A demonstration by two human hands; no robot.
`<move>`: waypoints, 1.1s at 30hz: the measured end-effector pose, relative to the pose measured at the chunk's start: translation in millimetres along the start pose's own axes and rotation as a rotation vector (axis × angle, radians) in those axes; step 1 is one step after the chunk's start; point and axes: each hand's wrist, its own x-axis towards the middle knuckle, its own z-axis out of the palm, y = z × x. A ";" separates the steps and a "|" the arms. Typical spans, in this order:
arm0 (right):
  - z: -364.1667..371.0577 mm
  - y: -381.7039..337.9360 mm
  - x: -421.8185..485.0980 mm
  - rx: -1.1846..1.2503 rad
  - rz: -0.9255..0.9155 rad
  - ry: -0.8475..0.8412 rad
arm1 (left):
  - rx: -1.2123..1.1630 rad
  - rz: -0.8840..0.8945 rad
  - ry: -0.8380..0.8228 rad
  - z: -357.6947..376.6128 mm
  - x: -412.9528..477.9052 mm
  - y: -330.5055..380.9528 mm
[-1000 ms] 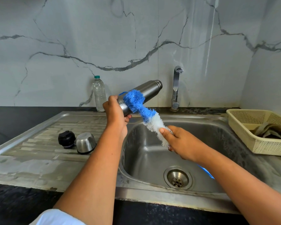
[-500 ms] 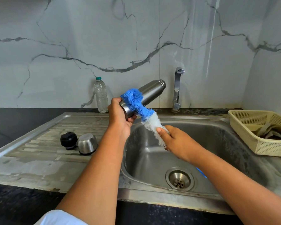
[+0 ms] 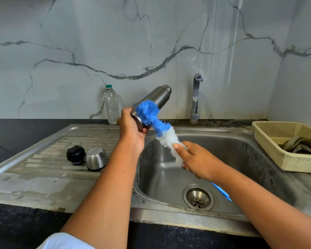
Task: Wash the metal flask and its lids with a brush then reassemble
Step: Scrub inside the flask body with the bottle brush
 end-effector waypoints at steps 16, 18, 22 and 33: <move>3.6 1.7 -2.4 -0.043 0.008 -0.028 | -0.103 -0.021 -0.012 0.9 -4.6 3.1; 5.7 -1.0 0.7 -0.028 0.000 -0.017 | -0.058 -0.013 -0.031 4.2 -7.2 0.2; 3.9 0.1 4.3 -0.017 -0.019 0.003 | -0.014 -0.015 -0.023 5.7 -6.4 -2.0; 0.8 7.8 2.9 -0.054 -0.022 -0.019 | -0.068 -0.039 0.014 0.2 -4.6 5.4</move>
